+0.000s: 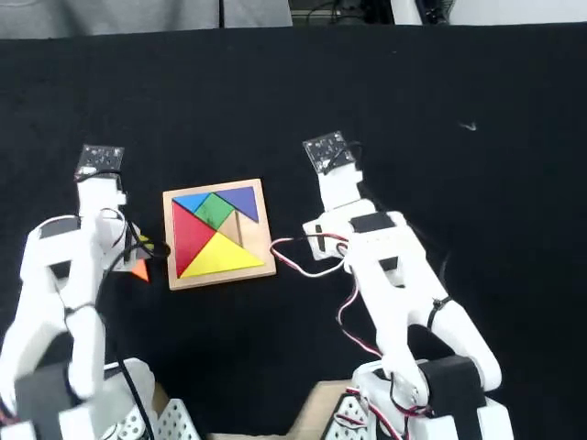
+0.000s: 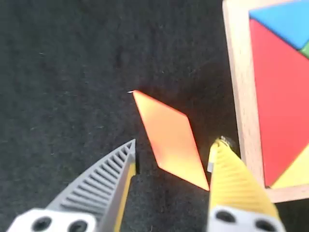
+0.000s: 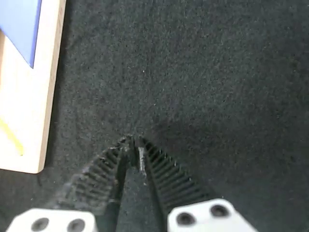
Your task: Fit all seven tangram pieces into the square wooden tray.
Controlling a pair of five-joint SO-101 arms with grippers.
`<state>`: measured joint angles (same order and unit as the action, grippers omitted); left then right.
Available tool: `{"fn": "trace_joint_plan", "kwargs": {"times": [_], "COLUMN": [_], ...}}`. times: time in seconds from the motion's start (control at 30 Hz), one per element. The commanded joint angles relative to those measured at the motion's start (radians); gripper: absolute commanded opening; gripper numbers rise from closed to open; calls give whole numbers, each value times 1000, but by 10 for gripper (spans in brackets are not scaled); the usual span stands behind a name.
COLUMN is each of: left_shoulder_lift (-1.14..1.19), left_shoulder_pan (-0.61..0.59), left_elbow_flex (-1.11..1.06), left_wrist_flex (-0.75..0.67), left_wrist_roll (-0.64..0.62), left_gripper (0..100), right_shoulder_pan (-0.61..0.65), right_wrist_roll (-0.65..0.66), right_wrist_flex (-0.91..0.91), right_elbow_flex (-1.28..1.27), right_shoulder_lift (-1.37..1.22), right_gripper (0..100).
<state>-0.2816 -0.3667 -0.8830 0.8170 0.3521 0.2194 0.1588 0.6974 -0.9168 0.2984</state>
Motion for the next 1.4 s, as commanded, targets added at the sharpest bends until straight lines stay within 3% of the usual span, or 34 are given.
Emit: {"fn": "trace_joint_plan", "kwargs": {"times": [0.0, 0.53, 0.73, 0.97, 1.37], "left_shoulder_lift": [129, 249, 249, 242, 239], "left_shoulder_pan": [-13, 31, 38, 39, 159], "left_elbow_flex": [125, 179, 176, 166, 483], "left_wrist_flex": [48, 12, 32, 38, 477], "left_wrist_roll": [-46, -123, -132, -226, -238], "left_gripper": [247, 239, 113, 102, 102], "right_shoulder_pan": [-14, -14, -14, -14, -14], "right_wrist_roll": [15, 15, 15, 15, 15], "right_wrist_flex": [-18, -17, -17, -17, -15], "right_elbow_flex": [4, 1, 1, 1, 1], "right_shoulder_lift": [35, 35, 35, 35, 35], "right_gripper": [11, 11, 11, 11, 11]}}
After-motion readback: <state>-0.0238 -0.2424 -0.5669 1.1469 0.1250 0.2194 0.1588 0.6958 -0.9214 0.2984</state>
